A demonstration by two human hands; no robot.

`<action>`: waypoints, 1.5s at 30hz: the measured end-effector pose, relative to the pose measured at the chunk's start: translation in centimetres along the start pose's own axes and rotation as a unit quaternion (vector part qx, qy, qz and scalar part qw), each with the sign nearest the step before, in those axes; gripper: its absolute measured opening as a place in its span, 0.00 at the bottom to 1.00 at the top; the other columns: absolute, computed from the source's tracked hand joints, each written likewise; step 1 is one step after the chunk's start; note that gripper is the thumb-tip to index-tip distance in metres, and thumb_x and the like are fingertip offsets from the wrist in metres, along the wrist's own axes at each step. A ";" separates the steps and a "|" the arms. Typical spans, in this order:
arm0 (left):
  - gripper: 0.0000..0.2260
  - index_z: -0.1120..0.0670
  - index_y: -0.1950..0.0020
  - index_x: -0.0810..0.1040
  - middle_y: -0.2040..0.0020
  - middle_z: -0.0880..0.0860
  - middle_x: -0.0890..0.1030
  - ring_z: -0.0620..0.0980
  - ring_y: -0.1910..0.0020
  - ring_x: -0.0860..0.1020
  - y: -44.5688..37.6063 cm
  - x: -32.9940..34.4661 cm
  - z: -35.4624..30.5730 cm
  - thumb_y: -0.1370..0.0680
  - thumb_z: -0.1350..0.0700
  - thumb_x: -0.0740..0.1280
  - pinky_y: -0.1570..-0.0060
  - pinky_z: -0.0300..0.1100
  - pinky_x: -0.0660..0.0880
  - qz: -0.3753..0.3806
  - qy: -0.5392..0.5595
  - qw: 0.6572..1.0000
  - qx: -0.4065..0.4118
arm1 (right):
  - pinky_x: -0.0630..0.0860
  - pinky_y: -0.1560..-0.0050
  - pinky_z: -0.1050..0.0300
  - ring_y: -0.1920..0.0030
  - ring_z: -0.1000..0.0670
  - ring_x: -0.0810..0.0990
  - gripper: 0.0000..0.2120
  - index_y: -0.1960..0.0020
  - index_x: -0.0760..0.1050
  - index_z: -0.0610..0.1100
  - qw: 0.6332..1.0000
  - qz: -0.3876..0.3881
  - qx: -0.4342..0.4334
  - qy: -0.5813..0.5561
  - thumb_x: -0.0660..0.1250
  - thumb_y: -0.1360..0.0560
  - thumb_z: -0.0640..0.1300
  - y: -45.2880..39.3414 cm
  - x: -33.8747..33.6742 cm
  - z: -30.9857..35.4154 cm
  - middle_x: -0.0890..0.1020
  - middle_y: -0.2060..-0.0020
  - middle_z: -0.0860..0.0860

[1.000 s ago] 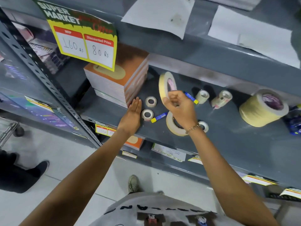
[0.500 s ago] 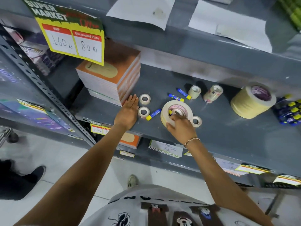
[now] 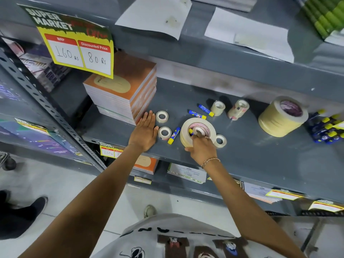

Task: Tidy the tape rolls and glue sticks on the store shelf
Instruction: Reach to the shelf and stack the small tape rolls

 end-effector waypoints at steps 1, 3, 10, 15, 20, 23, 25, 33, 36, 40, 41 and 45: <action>0.26 0.60 0.22 0.46 0.21 0.57 0.49 0.55 0.21 0.46 0.0 0.0 0.0 0.17 0.49 0.47 0.23 0.46 0.43 0.001 -0.001 1.000 -0.008 | 0.76 0.43 0.46 0.41 0.38 0.76 0.22 0.35 0.70 0.40 1.000 -0.006 0.000 -0.006 0.66 0.25 0.50 0.1 -0.2 0.1 0.74 0.37 0.42; 0.26 0.60 0.22 0.47 0.21 0.57 0.49 0.55 0.21 0.46 0.0 0.0 0.0 0.17 0.50 0.47 0.23 0.47 0.44 -0.004 0.004 1.000 -0.019 | 0.76 0.43 0.47 0.40 0.38 0.76 0.22 0.34 0.69 0.41 0.999 -0.026 -0.002 -0.023 0.66 0.25 0.50 0.6 -1.0 0.4 0.74 0.36 0.43; 0.25 0.61 0.22 0.48 0.21 0.57 0.50 0.55 0.21 0.47 -0.6 0.2 -0.1 0.17 0.51 0.49 0.23 0.46 0.43 -0.015 0.001 1.000 -0.019 | 0.75 0.59 0.54 0.53 0.38 0.82 0.16 0.49 0.75 0.40 0.978 -0.136 0.093 -0.128 0.68 0.28 0.52 3.8 -6.1 -6.2 0.84 0.54 0.40; 0.25 0.60 0.22 0.47 0.21 0.57 0.49 0.54 0.21 0.45 -0.6 0.2 -0.1 0.17 0.51 0.48 0.25 0.45 0.40 -0.018 -0.011 1.000 -0.013 | 0.76 0.45 0.48 0.46 0.35 0.80 0.20 0.40 0.74 0.36 0.946 -0.143 0.273 -0.104 0.66 0.26 0.49 5.6 -6.3 -19.8 0.81 0.46 0.34; 0.26 0.60 0.22 0.47 0.21 0.57 0.48 0.55 0.21 0.46 -0.5 0.3 -0.2 0.17 0.49 0.48 0.24 0.47 0.41 -0.016 -0.029 0.999 -0.006 | 0.71 0.37 0.46 0.40 0.33 0.75 0.24 0.39 0.73 0.32 0.923 -0.105 0.350 -0.119 0.72 0.29 0.44 6.4 -3.5 -26.2 0.78 0.42 0.32; 0.26 0.60 0.22 0.47 0.21 0.57 0.48 0.55 0.21 0.46 -0.4 0.4 -0.1 0.17 0.49 0.48 0.24 0.46 0.41 -0.013 -0.035 0.999 -0.005 | 0.69 0.35 0.42 0.38 0.32 0.72 0.30 0.37 0.70 0.31 0.924 -0.112 0.359 -0.063 0.72 0.29 0.50 6.3 -3.9 -25.2 0.74 0.39 0.31; 0.26 0.59 0.22 0.47 0.20 0.56 0.48 0.54 0.21 0.46 -0.4 0.3 -0.1 0.17 0.49 0.48 0.25 0.46 0.41 -0.017 -0.033 0.999 -0.008 | 0.72 0.39 0.43 0.40 0.33 0.74 0.27 0.37 0.71 0.34 0.938 -0.158 0.296 -0.085 0.69 0.28 0.52 5.3 -4.8 -21.8 0.75 0.40 0.33; 0.26 0.59 0.22 0.48 0.21 0.56 0.50 0.54 0.21 0.47 -0.2 0.0 -0.3 0.17 0.49 0.48 0.24 0.46 0.43 -0.019 -0.011 1.000 -0.017 | 0.68 0.31 0.51 0.32 0.40 0.71 0.24 0.30 0.68 0.47 0.992 0.008 0.059 -0.109 0.66 0.25 0.38 -0.1 -1.0 -9.5 0.68 0.29 0.43; 0.26 0.58 0.22 0.48 0.20 0.55 0.50 0.53 0.21 0.47 -0.2 0.0 -0.2 0.17 0.48 0.48 0.24 0.45 0.43 -0.022 0.001 1.000 -0.018 | 0.68 0.35 0.57 0.38 0.42 0.75 0.19 0.35 0.75 0.45 0.983 -0.037 0.041 -0.177 0.66 0.26 0.36 -0.9 -2.5 -7.7 0.75 0.39 0.40; 0.26 0.57 0.22 0.49 0.21 0.54 0.51 0.52 0.21 0.48 -0.2 -0.2 -0.1 0.17 0.47 0.49 0.24 0.45 0.44 -0.027 0.015 0.999 -0.023 | 0.63 0.31 0.57 0.36 0.44 0.72 0.18 0.33 0.72 0.45 0.976 0.028 -0.052 -0.208 0.61 0.23 0.38 -2.3 -2.5 -2.7 0.69 0.37 0.41; 0.27 0.57 0.22 0.49 0.20 0.54 0.51 0.52 0.21 0.48 -0.2 -0.2 0.0 0.17 0.47 0.49 0.24 0.45 0.44 -0.027 0.016 0.999 -0.024 | 0.63 0.30 0.56 0.35 0.44 0.71 0.18 0.33 0.71 0.45 0.977 0.051 -0.062 -0.200 0.61 0.22 0.39 -2.6 -2.2 -1.9 0.68 0.36 0.41; 0.27 0.56 0.22 0.49 0.20 0.53 0.52 0.52 0.21 0.48 -0.1 -0.1 0.1 0.17 0.46 0.49 0.24 0.46 0.46 -0.026 0.024 0.999 -0.028 | 0.65 0.33 0.56 0.36 0.42 0.71 0.18 0.35 0.73 0.46 0.981 0.097 -0.066 -0.153 0.67 0.25 0.43 -3.4 -1.1 -1.2 0.70 0.37 0.42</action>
Point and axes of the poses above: each hand's wrist, its own y-axis away from the middle knuckle, its own x-axis out of the palm, z = x × y, the point moved 9 cm from there along -y, towards the middle knuckle
